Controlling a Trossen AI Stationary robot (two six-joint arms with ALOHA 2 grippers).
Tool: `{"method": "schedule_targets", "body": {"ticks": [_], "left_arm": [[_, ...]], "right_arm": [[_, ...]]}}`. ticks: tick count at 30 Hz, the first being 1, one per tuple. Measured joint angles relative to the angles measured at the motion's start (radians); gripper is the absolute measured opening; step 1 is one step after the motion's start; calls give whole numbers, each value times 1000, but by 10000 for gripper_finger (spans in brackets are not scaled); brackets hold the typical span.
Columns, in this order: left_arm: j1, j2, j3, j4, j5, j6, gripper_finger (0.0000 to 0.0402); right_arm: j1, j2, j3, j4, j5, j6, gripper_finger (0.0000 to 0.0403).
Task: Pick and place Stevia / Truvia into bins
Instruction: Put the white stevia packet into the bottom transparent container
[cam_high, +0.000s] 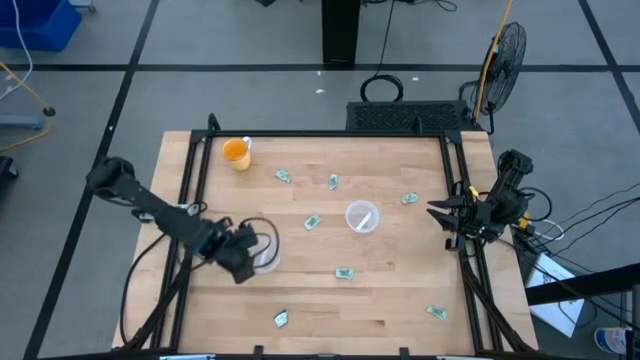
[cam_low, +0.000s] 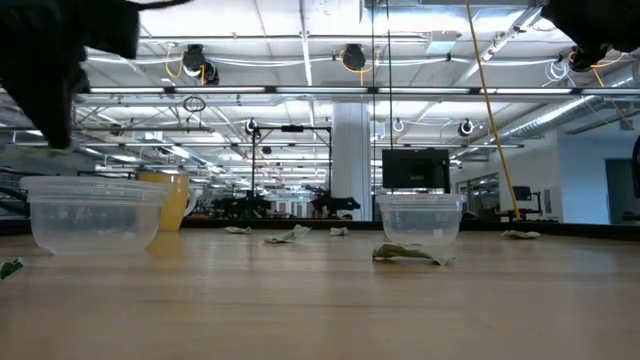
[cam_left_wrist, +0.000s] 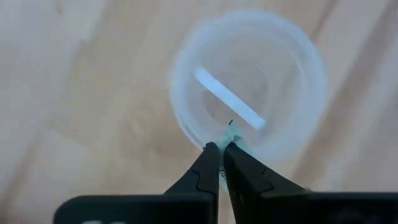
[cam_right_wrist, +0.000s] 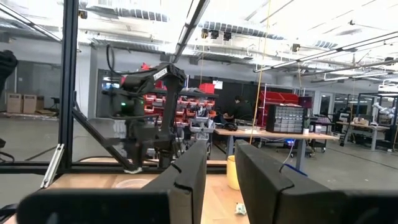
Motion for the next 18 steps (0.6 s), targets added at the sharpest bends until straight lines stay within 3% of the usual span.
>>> {"method": "schedule_targets", "body": {"ticks": [7, 10, 18], "left_arm": [[140, 46, 0, 23, -2, 150, 12], [166, 72, 0, 85, 44, 196, 10], [176, 131, 1, 235, 83, 291, 49]], "right_arm": [[0, 0, 0, -1, 0, 0, 77], [0, 0, 0, -6, 0, 1, 77], [0, 0, 0, -14, 1, 39, 77]]}}
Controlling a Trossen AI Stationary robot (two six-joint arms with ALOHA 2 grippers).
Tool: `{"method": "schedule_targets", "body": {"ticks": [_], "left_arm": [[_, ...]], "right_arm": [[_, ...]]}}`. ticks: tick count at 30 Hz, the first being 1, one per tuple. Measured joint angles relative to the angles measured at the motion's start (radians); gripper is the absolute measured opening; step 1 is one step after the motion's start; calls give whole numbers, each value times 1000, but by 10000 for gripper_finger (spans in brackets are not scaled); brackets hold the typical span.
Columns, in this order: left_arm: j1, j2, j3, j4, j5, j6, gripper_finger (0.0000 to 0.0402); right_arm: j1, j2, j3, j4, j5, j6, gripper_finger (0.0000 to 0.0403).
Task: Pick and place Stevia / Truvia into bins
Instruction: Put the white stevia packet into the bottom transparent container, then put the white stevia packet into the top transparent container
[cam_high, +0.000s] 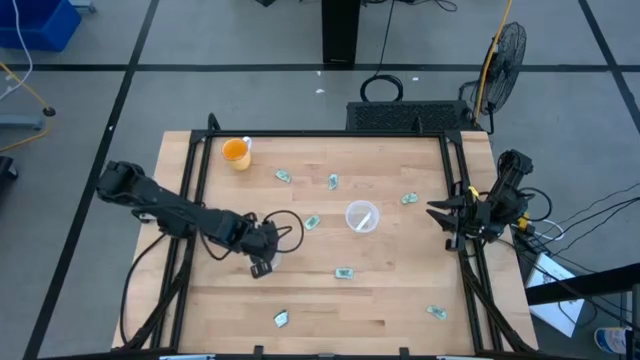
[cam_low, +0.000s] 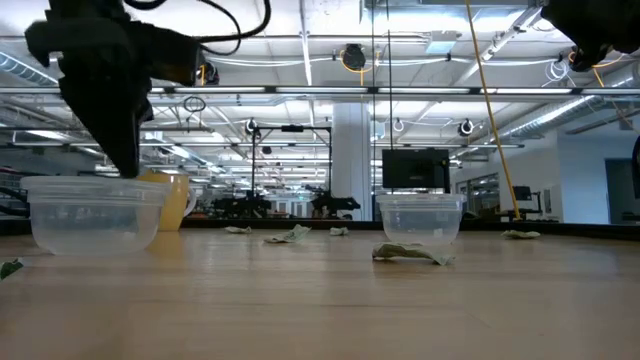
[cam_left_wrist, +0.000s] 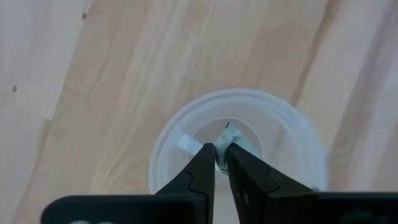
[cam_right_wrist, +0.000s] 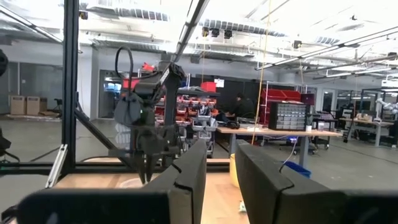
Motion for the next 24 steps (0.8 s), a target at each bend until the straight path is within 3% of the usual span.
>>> {"method": "schedule_targets", "body": {"ticks": [14, 24], "left_arm": [[1, 79, 0, 5, -8, -10, 78], [13, 75, 0, -1, 15, -17, 113]], "right_arm": [[0, 0, 0, -3, 5, 70, 77], [0, 0, 0, -6, 157, 14, 77]]}}
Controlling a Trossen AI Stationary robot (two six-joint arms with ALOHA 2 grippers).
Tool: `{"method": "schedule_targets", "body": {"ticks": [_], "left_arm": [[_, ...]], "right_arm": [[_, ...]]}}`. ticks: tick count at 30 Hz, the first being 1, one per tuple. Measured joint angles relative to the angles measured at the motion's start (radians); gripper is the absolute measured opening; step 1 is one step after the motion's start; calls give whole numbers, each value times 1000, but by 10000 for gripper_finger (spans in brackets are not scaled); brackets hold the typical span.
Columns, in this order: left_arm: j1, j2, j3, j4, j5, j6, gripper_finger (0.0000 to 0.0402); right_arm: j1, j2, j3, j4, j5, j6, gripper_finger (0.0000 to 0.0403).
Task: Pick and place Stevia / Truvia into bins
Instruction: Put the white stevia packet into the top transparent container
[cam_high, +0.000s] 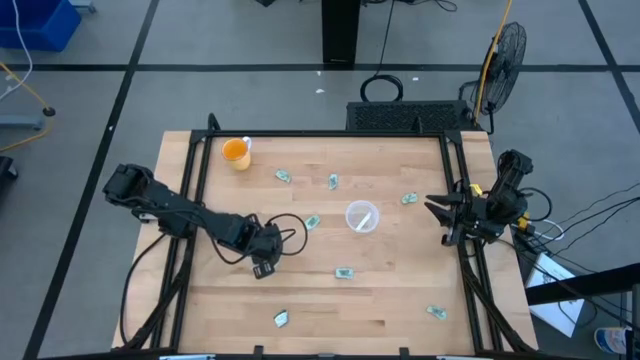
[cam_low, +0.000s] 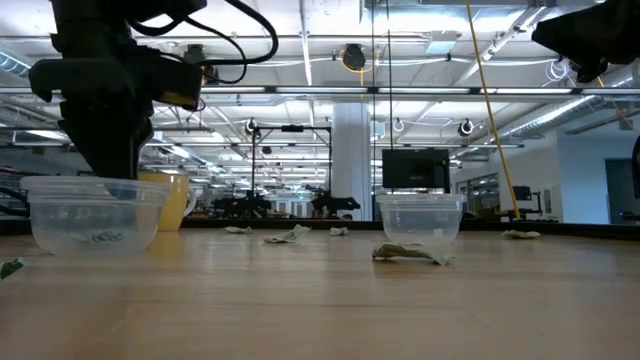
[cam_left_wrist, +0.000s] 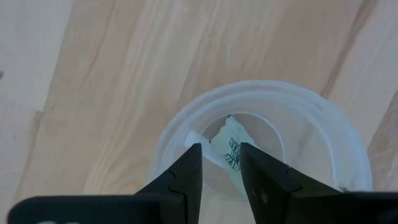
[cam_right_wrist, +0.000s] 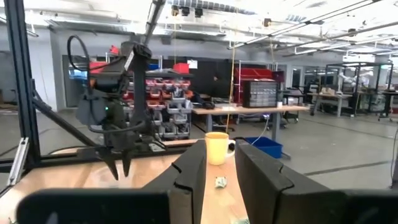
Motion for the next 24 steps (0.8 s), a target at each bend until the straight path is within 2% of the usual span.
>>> {"method": "schedule_targets", "body": {"ticks": [5, 10, 14, 18, 21, 24], "left_arm": [[32, -55, 0, -10, 49, 15, 98], [45, -157, 23, 6, -20, 92, 86], [45, -230, 66, 17, -118, 151, 77], [46, -276, 101, 35, -194, 220, 69], [46, -299, 107, 82, -236, 272, 64], [46, -301, 107, 124, -247, 326, 59]], "right_arm": [[0, 29, 19, -17, 1, -21, 83], [0, 144, 98, -13, 6, -43, 86], [0, 303, 178, -26, 2, 1, 86], [0, 514, 273, -53, -7, 96, 86], [1, 664, 340, -65, -62, 136, 86], [18, 779, 380, -156, -122, 202, 86]]}}
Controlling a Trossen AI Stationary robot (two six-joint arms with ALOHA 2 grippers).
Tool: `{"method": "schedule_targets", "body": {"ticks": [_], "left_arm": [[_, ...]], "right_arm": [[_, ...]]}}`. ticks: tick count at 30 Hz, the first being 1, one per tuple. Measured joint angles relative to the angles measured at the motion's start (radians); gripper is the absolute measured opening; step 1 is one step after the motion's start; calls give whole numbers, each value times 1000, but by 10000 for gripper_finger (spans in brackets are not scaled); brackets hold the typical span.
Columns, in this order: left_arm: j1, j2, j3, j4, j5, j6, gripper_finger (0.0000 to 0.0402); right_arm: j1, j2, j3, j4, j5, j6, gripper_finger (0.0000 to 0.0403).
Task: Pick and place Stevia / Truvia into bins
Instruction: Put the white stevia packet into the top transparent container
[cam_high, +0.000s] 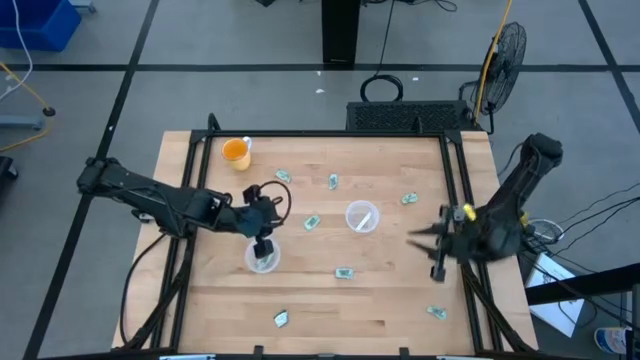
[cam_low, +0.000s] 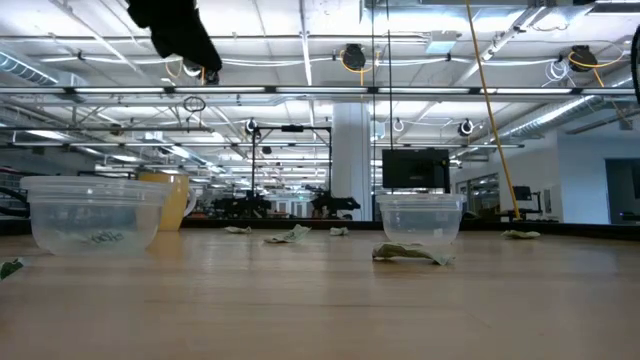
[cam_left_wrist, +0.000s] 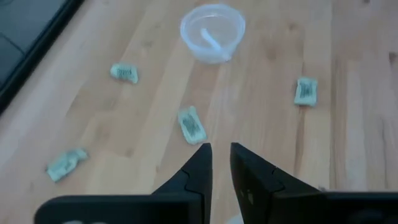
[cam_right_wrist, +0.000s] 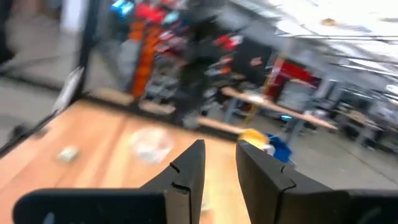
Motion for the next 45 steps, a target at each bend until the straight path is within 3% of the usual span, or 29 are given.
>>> {"method": "schedule_targets", "body": {"ticks": [3, 8, 13, 17, 21, 24, 31, 45], "left_arm": [[0, 1, 0, 3, 0, 45, 55], [16, 1, 0, 3, 0, 98, 55], [38, 1, 0, 5, -1, 93, 56], [49, 11, 0, 11, -17, 62, 56], [48, 9, -1, 42, -53, 67, 56], [48, 10, -1, 77, -59, 91, 56], [48, 10, -1, 130, -61, 173, 56], [48, 10, -1, 130, -61, 176, 56]], "right_arm": [[18, 65, 12, -136, -117, 206, 86], [17, 112, 13, -293, -476, 643, 86], [14, 137, 13, -403, -622, 1083, 87], [9, 210, 13, -569, -817, 1462, 87], [9, 293, 13, -655, -1013, 1676, 87], [9, 336, 13, -654, -1110, 1729, 87], [10, 362, 13, -620, -1139, 1760, 87], [10, 466, 15, -576, -1199, 1699, 87]]}}
